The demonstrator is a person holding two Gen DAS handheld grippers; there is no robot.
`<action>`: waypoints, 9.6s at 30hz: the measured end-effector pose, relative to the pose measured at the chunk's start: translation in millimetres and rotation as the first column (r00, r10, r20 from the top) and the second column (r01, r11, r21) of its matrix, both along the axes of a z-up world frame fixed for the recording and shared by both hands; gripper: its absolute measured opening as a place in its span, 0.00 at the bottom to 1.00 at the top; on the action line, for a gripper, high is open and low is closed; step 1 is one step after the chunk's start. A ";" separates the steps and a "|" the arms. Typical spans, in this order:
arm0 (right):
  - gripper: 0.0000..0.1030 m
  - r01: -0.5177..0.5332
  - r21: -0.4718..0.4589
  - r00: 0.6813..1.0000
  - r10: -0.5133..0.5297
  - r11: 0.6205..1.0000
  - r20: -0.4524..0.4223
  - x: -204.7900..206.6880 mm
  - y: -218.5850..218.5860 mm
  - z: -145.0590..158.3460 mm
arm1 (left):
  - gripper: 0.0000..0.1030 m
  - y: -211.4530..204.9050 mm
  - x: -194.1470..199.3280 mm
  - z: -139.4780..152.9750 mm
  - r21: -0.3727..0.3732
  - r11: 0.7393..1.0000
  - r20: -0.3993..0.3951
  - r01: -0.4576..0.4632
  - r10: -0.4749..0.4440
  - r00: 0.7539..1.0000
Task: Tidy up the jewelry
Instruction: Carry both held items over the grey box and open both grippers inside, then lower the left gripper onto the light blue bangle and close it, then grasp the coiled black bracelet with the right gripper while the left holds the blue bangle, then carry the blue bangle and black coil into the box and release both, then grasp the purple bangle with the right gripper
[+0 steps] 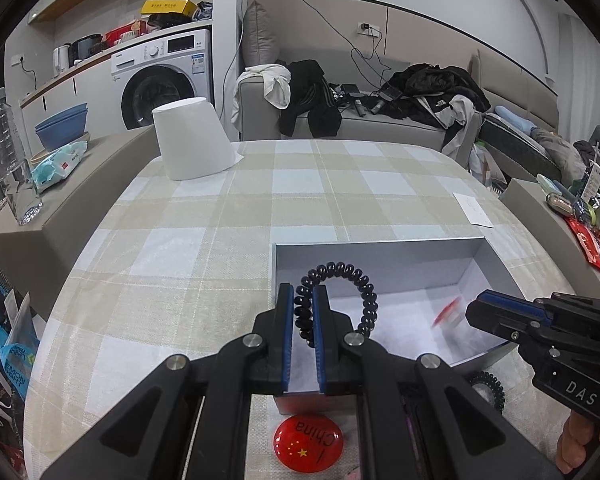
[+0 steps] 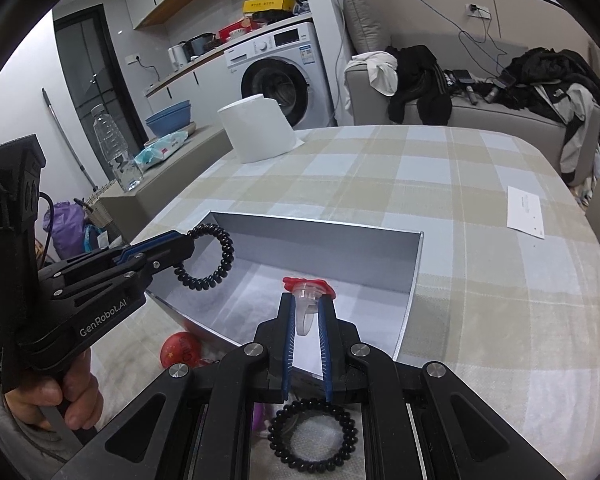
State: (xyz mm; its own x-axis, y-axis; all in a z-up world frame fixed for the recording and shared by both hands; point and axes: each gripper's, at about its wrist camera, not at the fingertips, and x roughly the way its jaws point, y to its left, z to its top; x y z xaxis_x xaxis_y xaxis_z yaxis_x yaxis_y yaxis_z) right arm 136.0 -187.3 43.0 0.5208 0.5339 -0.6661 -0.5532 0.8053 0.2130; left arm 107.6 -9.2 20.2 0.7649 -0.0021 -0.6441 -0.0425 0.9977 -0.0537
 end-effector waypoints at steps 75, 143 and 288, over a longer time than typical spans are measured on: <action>0.53 -0.067 -0.242 0.998 0.065 0.968 -0.017 -53.2 -4.8 -37.1 | 0.04 -5.3 -77.4 -27.7 -0.079 0.980 -0.132 0.184 -0.194 0.972; 0.34 -0.105 -0.106 0.994 0.104 0.989 -0.022 -67.4 -15.8 -24.0 | 0.04 10.4 -84.0 -8.2 -0.134 0.984 0.011 0.121 -0.121 0.993; 0.20 -0.132 -0.128 0.991 0.127 0.983 -0.049 -50.1 13.3 -37.9 | 0.99 14.7 -56.2 -36.5 -0.037 0.999 -0.120 0.001 -0.005 0.993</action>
State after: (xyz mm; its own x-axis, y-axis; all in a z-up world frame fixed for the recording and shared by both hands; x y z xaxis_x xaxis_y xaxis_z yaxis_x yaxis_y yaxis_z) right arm 85.9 -174.0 5.1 0.4241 0.5023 -0.7536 -0.6475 0.7499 0.1355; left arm 51.4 5.5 -16.3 0.6820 -0.0299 -0.7307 -0.0477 0.9952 -0.0852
